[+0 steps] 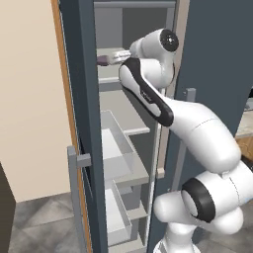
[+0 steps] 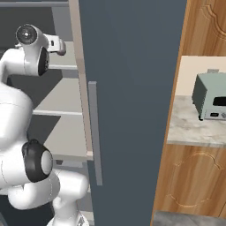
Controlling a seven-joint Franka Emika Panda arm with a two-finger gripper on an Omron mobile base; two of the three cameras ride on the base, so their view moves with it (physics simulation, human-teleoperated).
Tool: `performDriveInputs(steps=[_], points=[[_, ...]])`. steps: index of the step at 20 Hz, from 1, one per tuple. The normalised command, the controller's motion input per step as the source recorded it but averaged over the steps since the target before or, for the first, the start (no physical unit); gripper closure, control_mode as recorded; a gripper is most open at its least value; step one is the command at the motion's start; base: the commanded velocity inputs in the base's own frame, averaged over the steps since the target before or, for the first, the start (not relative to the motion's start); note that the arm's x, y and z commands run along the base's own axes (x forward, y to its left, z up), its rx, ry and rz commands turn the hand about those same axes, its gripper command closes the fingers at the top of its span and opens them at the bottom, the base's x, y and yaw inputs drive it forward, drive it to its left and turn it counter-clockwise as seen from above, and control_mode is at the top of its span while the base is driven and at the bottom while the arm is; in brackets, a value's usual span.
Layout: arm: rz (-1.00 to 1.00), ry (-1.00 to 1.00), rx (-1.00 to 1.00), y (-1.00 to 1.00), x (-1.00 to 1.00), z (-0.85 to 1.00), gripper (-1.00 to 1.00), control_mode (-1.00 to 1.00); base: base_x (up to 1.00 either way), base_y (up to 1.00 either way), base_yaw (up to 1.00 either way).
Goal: Take the squash and eggplant out of the freezer and place them in the tupperware container on the counter. Then put the tupperware containing the vegetables back in the freezer.
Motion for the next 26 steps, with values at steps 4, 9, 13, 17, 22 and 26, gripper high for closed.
performDriveInputs(steps=[4,9,13,17,22,26], points=[[0.00,0.03,-0.03,0.18,0.67,-0.14,-1.00,-1.00,0.00,0.00,0.00],[0.00,0.12,-0.01,0.16,0.62,-0.22,-1.00,-1.00,0.00,0.00,0.00],[0.00,0.09,-0.01,0.09,0.72,-0.11,-1.00,-1.00,0.00,0.00,0.00],[0.00,0.08,-0.02,0.06,0.74,-0.13,-1.00,-1.00,0.00,0.00,0.00],[0.00,0.03,-0.01,0.17,0.69,-0.13,-1.00,-1.00,0.00,0.00,0.00],[0.00,0.00,0.00,0.22,0.49,-0.13,-1.00,-1.00,0.00,0.00,0.00]])
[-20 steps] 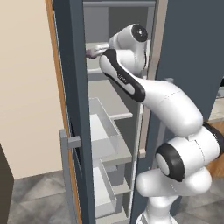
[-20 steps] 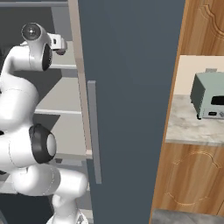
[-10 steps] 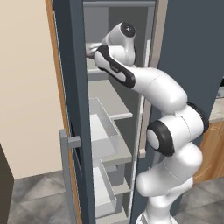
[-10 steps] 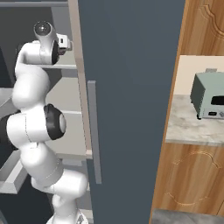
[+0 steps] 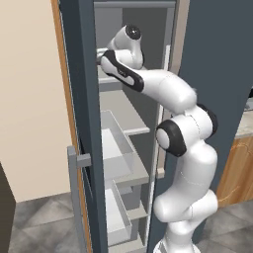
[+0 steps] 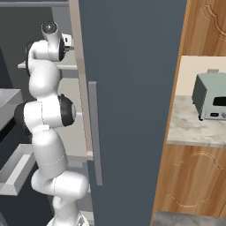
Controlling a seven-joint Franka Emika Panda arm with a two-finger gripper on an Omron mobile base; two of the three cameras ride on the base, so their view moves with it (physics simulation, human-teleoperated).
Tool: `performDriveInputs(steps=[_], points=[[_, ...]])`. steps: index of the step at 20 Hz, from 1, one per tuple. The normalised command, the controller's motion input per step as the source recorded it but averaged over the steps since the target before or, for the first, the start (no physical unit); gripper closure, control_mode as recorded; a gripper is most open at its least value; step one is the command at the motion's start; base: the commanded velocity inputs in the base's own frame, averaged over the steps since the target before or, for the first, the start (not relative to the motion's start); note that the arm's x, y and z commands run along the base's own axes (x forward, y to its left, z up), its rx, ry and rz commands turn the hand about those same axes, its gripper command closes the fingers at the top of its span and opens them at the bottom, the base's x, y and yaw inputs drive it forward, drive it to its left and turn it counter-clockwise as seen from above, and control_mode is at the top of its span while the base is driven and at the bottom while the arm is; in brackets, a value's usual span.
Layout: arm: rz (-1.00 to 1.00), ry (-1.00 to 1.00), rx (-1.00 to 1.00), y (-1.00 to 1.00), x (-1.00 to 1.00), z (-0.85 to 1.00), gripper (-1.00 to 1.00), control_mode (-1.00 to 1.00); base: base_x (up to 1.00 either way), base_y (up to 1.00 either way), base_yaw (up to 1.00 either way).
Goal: Take the squash and eggplant out of the freezer and place them in the tupperware container on the counter. Then put the tupperware containing the vegetables back in the freezer.
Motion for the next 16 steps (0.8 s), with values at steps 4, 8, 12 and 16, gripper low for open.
performDriveInputs(steps=[4,8,12,16], points=[[0.00,0.00,0.00,0.14,0.34,-0.29,-1.00,-1.00,0.00,0.00,0.00],[0.00,0.00,0.00,0.07,0.39,-0.32,-1.00,-1.00,0.00,0.00,0.00],[0.00,0.00,0.00,0.09,0.39,-0.23,1.00,-1.00,0.00,0.00,0.00],[0.00,-0.01,0.00,0.04,0.02,-0.13,1.00,-1.00,0.00,0.00,0.00]])
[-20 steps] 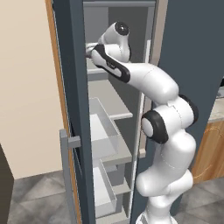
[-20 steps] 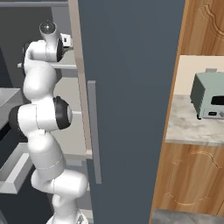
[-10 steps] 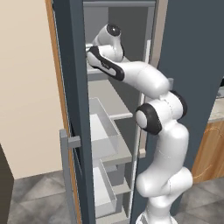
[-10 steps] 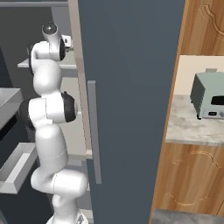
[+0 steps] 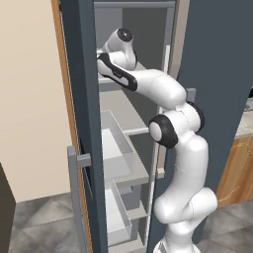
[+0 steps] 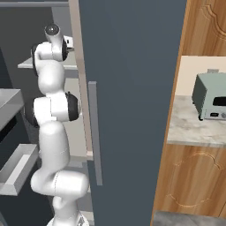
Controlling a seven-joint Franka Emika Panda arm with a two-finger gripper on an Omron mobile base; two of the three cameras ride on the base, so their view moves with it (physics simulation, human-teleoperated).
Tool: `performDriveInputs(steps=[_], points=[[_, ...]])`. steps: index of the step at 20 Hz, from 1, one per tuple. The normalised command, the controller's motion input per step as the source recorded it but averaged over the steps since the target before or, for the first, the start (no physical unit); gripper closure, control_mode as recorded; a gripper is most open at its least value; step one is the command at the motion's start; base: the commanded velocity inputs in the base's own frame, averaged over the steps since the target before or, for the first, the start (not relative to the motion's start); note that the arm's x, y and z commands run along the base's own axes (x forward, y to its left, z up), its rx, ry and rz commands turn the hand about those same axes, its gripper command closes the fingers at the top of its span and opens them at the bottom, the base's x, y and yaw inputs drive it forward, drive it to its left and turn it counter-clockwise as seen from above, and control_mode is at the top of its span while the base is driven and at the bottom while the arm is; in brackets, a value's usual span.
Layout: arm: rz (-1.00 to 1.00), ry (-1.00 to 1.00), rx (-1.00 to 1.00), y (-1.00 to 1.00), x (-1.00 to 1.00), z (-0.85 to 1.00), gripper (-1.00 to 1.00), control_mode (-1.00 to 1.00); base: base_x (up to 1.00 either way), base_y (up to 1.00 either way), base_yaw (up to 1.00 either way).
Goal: Take the squash and eggplant out of the freezer and place them in the tupperware container on the counter. Then put the tupperware containing the vegetables back in the freezer.
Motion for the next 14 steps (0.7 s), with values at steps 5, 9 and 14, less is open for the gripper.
performDriveInputs(steps=[5,9,14], points=[[0.00,-0.10,0.00,0.00,-0.36,-0.17,1.00,-1.00,0.00,0.00,0.00],[0.00,-0.15,0.00,0.00,-0.75,-0.22,1.00,-1.00,0.00,0.00,0.00],[0.00,-0.18,0.04,-0.08,-1.00,0.09,1.00,-1.00,0.00,0.00,0.00]])
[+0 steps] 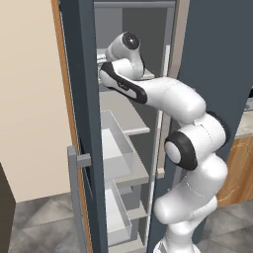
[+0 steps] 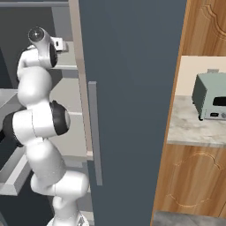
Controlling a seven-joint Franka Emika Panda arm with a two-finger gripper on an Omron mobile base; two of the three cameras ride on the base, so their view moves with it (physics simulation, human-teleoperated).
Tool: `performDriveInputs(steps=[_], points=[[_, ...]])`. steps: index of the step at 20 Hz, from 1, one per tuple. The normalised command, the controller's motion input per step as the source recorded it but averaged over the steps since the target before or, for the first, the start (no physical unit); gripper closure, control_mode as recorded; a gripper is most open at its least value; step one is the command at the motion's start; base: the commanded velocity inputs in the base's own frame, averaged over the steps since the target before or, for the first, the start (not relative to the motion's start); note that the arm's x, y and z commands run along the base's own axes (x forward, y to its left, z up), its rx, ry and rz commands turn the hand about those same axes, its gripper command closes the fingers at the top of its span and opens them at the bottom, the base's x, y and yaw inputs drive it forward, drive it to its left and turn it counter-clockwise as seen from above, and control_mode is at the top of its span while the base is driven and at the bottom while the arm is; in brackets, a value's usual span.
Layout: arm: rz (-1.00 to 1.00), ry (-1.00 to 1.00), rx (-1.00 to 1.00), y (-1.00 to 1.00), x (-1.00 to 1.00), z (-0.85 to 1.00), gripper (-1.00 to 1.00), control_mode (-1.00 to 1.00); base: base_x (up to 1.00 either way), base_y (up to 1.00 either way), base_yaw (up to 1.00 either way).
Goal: Take the squash and eggplant out of the freezer and place them in the tupperware container on the counter. Then put the tupperware containing the vegetables back in the freezer.
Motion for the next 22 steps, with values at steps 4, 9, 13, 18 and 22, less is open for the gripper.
performDriveInputs(steps=[4,9,13,18,22], points=[[0.00,-0.12,0.10,-0.22,-1.00,0.21,1.00,-1.00,0.00,0.00,0.00],[0.00,-0.02,0.11,-0.39,-1.00,0.25,1.00,-1.00,0.00,0.00,0.00],[0.00,0.00,0.10,-0.41,-1.00,0.51,1.00,-1.00,0.00,0.00,0.00],[0.00,0.00,0.04,-0.46,-1.00,0.42,1.00,-1.00,0.00,0.00,0.00],[0.00,0.04,0.00,-0.37,-1.00,0.08,1.00,-1.00,0.00,0.00,0.00]])
